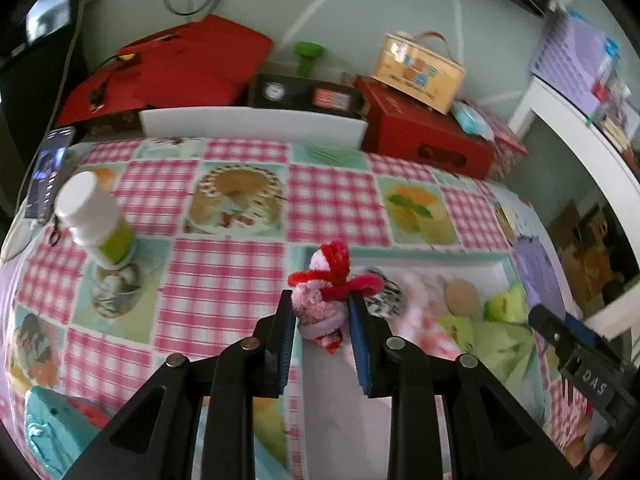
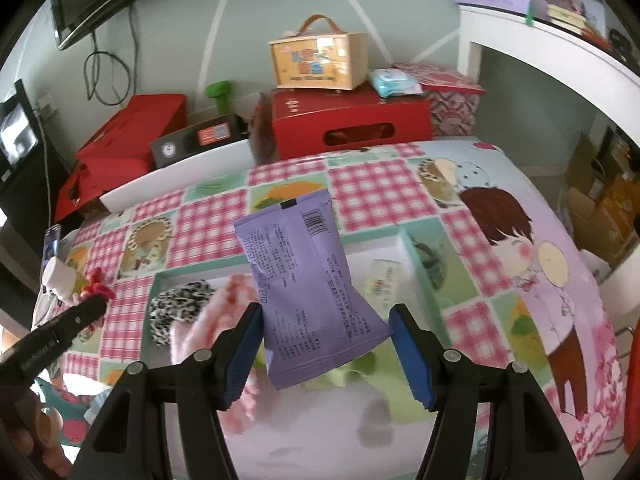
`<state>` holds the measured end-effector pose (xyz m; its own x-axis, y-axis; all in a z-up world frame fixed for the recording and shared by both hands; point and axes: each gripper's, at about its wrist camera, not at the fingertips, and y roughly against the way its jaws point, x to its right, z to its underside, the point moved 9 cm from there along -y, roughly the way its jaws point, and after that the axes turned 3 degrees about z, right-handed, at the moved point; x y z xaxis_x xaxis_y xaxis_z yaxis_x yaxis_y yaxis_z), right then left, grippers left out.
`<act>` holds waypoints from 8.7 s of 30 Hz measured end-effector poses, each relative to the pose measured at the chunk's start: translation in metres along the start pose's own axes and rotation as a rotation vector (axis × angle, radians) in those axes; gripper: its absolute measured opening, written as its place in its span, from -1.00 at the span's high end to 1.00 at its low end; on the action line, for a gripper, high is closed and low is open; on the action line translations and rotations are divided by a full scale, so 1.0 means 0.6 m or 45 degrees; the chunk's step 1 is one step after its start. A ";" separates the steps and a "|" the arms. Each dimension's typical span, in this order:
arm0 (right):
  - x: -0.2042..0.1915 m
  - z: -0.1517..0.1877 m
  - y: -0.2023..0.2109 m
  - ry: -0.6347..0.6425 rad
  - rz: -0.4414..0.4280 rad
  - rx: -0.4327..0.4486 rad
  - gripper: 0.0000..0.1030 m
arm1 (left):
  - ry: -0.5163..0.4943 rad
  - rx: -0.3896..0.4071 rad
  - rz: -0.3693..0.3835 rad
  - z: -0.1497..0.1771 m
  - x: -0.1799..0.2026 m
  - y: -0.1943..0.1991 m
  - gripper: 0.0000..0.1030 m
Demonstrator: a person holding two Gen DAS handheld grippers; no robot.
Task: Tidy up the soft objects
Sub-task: 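Carry the red-white toy with left tool while right tool lowers purple packet into tray, then open both tools over the tray, releasing the toy and the packet, then move both open tools back toward the blue mask and pink-beige cloth, then grasp the pink-beige cloth with left tool while right tool grasps blue mask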
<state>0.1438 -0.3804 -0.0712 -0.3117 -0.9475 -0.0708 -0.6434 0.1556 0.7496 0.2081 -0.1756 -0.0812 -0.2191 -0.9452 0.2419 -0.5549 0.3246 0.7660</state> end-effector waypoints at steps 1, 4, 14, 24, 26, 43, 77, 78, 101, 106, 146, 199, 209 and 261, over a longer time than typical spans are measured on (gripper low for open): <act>0.007 0.000 -0.001 -0.008 0.006 -0.001 -0.30 | -0.012 -0.008 0.011 0.003 0.008 -0.004 0.48; 0.032 -0.001 -0.002 -0.038 0.039 0.000 -0.30 | -0.071 -0.027 0.040 0.012 0.042 -0.014 0.48; 0.058 0.001 -0.015 -0.065 0.060 -0.021 -0.31 | -0.156 -0.080 0.066 0.037 0.092 -0.045 0.47; 0.035 0.017 -0.051 -0.027 0.028 -0.096 -0.31 | -0.177 -0.138 0.027 0.055 0.095 -0.080 0.46; 0.030 0.022 -0.058 -0.016 0.022 -0.110 -0.31 | -0.181 -0.149 0.022 0.059 0.095 -0.086 0.46; 0.011 0.030 -0.067 0.049 0.040 -0.153 -0.36 | -0.201 -0.191 0.003 0.069 0.100 -0.095 0.14; -0.012 0.018 -0.046 0.127 0.054 -0.114 -0.45 | 0.102 -0.064 -0.126 0.010 -0.029 -0.043 -0.52; -0.014 0.020 -0.048 0.134 0.054 -0.118 -0.45 | 0.113 -0.065 -0.129 0.011 -0.033 -0.044 -0.52; -0.028 0.019 -0.054 0.193 0.087 -0.100 -1.00 | 0.093 -0.080 -0.238 0.019 -0.058 -0.061 -0.86; -0.027 0.019 -0.055 0.191 0.085 -0.106 -1.00 | 0.091 -0.085 -0.239 0.020 -0.055 -0.063 -0.86; -0.067 0.139 0.042 0.251 -0.009 -0.138 -1.00 | 0.070 -0.042 -0.101 0.154 -0.048 0.081 -0.86; -0.219 0.260 0.092 0.513 -0.289 -0.166 -0.81 | 0.323 -0.105 -0.152 0.276 -0.204 0.126 -0.99; -0.232 0.263 0.074 0.528 -0.301 -0.193 -0.67 | 0.343 -0.165 -0.158 0.281 -0.204 0.096 -0.67; -0.332 0.239 0.054 0.607 -0.438 -0.160 -0.47 | 0.542 -0.247 -0.038 0.308 -0.226 0.062 0.57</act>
<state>0.0848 -0.1468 -0.1274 0.2665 -0.9629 -0.0417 -0.5552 -0.1887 0.8100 0.0688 -0.0290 -0.1956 0.1660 -0.8970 0.4097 -0.3866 0.3231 0.8638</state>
